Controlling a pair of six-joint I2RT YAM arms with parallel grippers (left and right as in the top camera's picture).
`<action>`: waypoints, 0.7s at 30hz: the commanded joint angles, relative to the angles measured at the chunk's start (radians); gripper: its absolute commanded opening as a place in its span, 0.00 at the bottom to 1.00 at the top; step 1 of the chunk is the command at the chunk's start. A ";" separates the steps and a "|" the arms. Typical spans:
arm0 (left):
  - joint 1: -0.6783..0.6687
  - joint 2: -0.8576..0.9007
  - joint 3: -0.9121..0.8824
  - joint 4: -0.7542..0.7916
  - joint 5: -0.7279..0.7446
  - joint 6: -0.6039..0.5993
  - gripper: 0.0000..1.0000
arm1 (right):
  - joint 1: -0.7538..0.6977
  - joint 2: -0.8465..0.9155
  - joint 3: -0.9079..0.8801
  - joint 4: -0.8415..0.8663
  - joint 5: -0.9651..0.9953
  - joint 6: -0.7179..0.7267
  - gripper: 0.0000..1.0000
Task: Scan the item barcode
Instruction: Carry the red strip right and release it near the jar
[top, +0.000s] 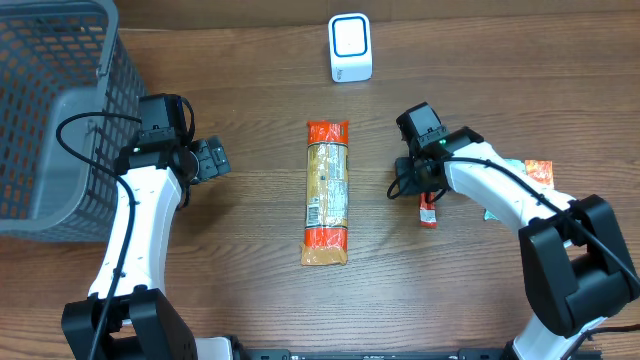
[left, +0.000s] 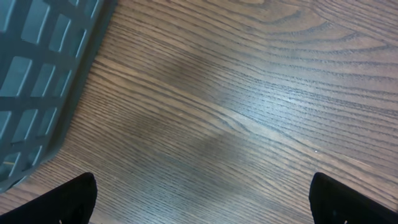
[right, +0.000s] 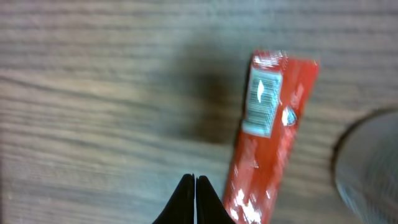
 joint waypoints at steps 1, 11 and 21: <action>-0.005 -0.016 0.015 0.000 0.001 0.022 1.00 | 0.000 0.005 -0.049 0.063 0.001 0.008 0.05; -0.005 -0.016 0.015 0.000 0.001 0.022 1.00 | 0.000 0.005 -0.196 0.216 0.164 0.095 0.06; -0.005 -0.016 0.015 0.000 0.001 0.022 1.00 | -0.003 0.004 -0.197 0.132 0.366 0.160 0.04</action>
